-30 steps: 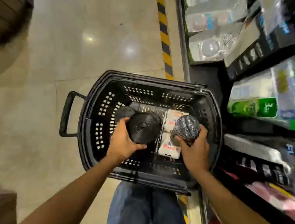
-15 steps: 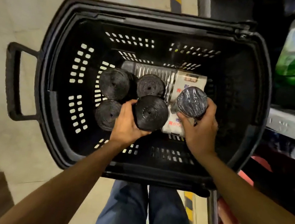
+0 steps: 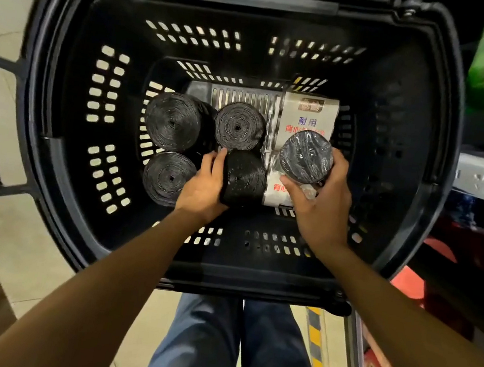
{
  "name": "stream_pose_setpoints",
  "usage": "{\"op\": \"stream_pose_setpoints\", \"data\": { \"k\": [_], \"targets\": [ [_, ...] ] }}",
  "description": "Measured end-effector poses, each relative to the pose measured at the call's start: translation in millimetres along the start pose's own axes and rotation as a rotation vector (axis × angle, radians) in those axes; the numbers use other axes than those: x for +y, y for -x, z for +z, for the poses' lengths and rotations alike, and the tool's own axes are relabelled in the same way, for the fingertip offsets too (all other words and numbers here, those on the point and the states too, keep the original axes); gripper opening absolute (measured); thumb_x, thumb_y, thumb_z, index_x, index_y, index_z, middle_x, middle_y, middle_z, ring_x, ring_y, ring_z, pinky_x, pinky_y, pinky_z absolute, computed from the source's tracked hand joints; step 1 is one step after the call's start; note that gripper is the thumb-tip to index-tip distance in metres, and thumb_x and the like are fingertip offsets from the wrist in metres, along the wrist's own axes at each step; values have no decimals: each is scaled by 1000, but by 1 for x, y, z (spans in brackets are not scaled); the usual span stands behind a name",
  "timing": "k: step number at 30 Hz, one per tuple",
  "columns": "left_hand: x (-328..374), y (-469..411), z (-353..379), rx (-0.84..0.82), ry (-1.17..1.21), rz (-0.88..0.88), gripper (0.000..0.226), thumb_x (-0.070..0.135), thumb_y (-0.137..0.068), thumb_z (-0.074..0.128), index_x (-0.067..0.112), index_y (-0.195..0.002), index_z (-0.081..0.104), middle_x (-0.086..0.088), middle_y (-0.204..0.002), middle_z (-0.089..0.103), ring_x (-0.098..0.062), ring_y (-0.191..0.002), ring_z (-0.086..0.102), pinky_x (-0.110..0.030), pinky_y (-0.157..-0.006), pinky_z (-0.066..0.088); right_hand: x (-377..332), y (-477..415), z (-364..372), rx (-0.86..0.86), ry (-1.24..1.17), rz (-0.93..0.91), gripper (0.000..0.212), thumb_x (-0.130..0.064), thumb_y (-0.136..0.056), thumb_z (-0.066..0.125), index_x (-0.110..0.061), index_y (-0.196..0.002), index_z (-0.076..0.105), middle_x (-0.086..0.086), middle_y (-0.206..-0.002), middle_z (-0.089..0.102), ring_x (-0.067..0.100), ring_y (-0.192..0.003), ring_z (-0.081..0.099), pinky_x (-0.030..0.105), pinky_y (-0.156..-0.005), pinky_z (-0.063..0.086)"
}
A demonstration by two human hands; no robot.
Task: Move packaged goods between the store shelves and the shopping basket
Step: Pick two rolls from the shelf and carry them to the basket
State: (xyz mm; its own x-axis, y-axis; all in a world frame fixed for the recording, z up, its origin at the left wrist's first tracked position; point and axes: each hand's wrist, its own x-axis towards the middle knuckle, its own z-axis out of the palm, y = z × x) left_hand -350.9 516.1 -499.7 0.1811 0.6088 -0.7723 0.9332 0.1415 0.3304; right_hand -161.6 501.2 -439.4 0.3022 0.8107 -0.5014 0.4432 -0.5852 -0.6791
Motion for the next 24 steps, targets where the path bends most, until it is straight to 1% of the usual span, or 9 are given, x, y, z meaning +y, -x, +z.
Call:
{"op": "stream_pose_setpoints", "data": {
  "k": [3,6,10,12,14,16,18,20,24],
  "targets": [
    [0,4,8,33,-1,-6,111,15,-70,79,12,-150,2,-8,-148,16,-36,-114,52,-47,-87,47,2,1,0,-1,-1,3,79,-31,-75,77,-17,-138,32,2,-129,54,15,-117,53,39,-102,45],
    [-2,5,13,64,28,-12,115,18,-68,81,12,-151,1,-7,-148,17,-34,-122,47,-47,-91,47,2,3,1,-2,-4,-3,77,-33,-77,76,-19,-137,31,1,-129,52,16,-117,52,41,-101,45],
    [-1,6,11,46,37,-33,126,21,-64,85,12,-151,-6,-6,-151,12,-32,-131,39,-45,-100,42,1,4,2,5,2,-20,75,-32,-78,74,-16,-137,31,1,-129,52,14,-117,51,39,-101,45],
    [-1,6,10,44,28,-38,129,23,-62,87,16,-151,-7,-4,-153,11,-30,-134,35,-45,-101,41,2,5,2,12,-5,-25,74,-33,-78,74,-16,-137,31,2,-129,52,15,-117,51,40,-100,45],
    [0,8,10,51,-12,-26,125,23,-65,84,20,-151,-6,-3,-153,12,-29,-134,34,-45,-98,44,2,5,3,19,-12,-28,74,-33,-78,74,-17,-136,32,2,-128,53,16,-116,53,41,-99,46],
    [1,9,10,77,-81,-29,113,24,-71,79,21,-151,-1,-5,-151,17,-27,-133,33,-45,-94,45,2,5,4,23,-19,-27,74,-33,-79,74,-16,-136,32,3,-127,54,16,-116,54,41,-98,47],
    [2,10,12,131,-199,-55,104,29,-74,76,18,-150,6,-7,-150,24,-26,-133,32,-42,-100,39,1,5,4,23,-22,-24,73,-33,-79,74,-16,-136,32,3,-127,54,16,-115,54,40,-98,47],
    [0,10,14,169,-294,-68,100,33,-74,75,16,-149,11,-8,-149,30,-25,-134,32,-39,-104,32,0,5,3,17,-18,-20,73,-32,-79,74,-17,-136,32,3,-127,54,16,-115,54,39,-98,47],
    [-1,13,9,125,-278,-71,101,33,-74,75,17,-149,10,-5,-152,25,-24,-137,28,-40,-108,28,-4,8,1,4,1,-16,74,-32,-79,74,-15,-137,31,5,-129,53,17,-116,54,36,-98,48]
  ]
}}
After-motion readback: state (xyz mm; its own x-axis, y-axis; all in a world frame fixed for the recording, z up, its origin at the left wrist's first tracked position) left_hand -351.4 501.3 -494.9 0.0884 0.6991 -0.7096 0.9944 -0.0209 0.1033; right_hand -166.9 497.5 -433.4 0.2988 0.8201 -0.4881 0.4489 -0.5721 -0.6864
